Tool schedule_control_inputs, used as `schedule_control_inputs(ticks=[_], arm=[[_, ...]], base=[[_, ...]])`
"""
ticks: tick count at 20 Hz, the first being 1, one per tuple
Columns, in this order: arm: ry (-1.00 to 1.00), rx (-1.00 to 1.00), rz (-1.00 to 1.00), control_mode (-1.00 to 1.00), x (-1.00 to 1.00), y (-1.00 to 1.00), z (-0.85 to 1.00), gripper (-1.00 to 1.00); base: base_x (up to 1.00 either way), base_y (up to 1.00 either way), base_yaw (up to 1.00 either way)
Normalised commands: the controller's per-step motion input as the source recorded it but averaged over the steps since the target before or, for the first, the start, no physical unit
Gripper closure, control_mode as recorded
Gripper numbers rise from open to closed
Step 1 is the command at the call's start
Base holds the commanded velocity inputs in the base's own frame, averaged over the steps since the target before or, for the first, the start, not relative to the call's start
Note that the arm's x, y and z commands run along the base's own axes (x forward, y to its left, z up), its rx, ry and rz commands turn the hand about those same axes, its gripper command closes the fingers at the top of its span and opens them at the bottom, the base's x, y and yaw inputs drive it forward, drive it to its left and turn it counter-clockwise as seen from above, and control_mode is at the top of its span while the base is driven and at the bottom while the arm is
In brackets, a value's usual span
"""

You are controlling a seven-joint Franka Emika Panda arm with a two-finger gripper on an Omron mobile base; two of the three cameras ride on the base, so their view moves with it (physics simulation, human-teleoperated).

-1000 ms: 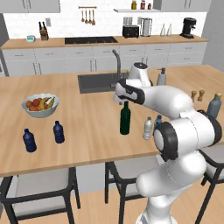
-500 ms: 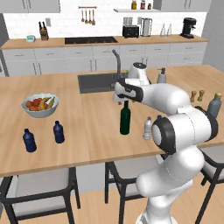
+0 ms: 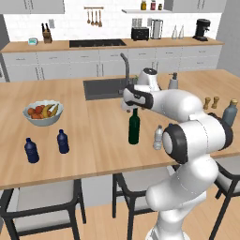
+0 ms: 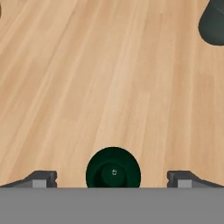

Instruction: Move the plastic bottles in the middle to the plastics group, and the glass bottles in the middle to the glass group.

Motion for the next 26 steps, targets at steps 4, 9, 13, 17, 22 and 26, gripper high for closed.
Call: schedule_control_inputs(ticks=[4,9,13,17,22,26], arm=[[-0.13,-0.01,0.04,-1.00,0.07,0.00,-0.13,-1.00],[-0.08,0.00,0.03,-1.00,0.06,0.00,-0.09,-1.00],[-0.02,0.00,0.01,-1.00,0.13,0.00,-0.03,1.00],[-0.01,0.00,0.03,-1.00,0.08,-0.01,-0.01,1.00],[-0.07,0.01,0.05,-1.00,-0.03,0.00,0.01,1.00],[-0.02,0.04,0.01,-1.00,-0.30,-0.01,0.13,1.00]], base=[[0.00,0.00,0.00],[0.00,0.00,0.00],[0.00,0.00,0.00],[0.00,0.00,0.00],[0.00,0.00,0.00],[0.00,0.00,0.00]])
